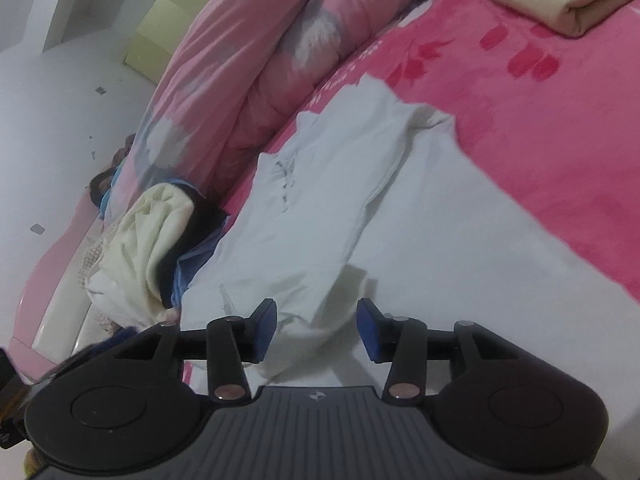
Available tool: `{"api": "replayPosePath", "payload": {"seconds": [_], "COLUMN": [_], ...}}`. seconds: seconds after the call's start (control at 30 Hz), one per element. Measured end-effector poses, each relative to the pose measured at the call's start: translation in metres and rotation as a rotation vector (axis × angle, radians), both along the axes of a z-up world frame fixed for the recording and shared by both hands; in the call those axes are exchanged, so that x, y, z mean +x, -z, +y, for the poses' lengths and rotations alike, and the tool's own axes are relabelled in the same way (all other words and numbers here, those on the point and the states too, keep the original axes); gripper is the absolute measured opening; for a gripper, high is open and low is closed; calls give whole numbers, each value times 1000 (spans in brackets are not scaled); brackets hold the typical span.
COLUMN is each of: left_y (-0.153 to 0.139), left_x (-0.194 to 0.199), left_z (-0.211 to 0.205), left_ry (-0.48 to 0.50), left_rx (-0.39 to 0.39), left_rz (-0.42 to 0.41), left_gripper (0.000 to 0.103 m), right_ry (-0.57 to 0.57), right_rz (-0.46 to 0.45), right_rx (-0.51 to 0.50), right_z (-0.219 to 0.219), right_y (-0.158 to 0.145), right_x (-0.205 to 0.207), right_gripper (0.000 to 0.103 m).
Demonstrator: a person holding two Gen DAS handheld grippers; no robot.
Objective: Fold clothes
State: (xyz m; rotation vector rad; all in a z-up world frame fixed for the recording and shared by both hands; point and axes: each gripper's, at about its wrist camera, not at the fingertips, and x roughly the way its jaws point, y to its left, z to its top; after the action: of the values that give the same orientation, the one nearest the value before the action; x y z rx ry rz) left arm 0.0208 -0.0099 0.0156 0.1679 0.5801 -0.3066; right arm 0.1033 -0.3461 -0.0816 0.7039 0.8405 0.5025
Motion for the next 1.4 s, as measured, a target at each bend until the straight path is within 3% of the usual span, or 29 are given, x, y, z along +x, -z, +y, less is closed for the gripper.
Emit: {"api": "replayPosePath", "payload": {"seconds": [0.1,0.2,0.37,0.6,0.67,0.77,0.87,0.93,1.07,1.27,1.4], "left_y": [3,17,36,67,74,81,87,91,94,94,95], "left_x": [-8,-13,-23,-14,-12,-11,-10,-10,-9,-7,-7], "left_z": [15,18,6,-10,-13,-15,-17,-18,-17,-14,-13], "left_ry": [-32,-24,44,136,150,156,158,155,151,145,143], "left_rx": [43,68,142,123,138,155,174,182,177,157,147], "left_rz": [27,54,11,57,65,82,95,103,123,147,157], "left_gripper": [62,62,62,62,62,62,62,62,62,62,62], "right_ry": [6,35,92,48,15,41,75,81,56,141,219], "right_rz": [31,88,191,101,47,67,101,103,97,-34,-42], "right_rx": [9,10,56,35,-25,-131,-134,-114,-96,-63,-79], "right_z": [3,1,-5,8,18,26,25,24,29,2,-25], "right_y": [1,4,9,-8,-13,-9,2,7,11,-20,-26], "right_x": [-1,-1,-4,-33,-41,-36,-23,-15,-9,-30,-41], "right_gripper": [61,63,63,66,70,69,63,53,2,1,1]}}
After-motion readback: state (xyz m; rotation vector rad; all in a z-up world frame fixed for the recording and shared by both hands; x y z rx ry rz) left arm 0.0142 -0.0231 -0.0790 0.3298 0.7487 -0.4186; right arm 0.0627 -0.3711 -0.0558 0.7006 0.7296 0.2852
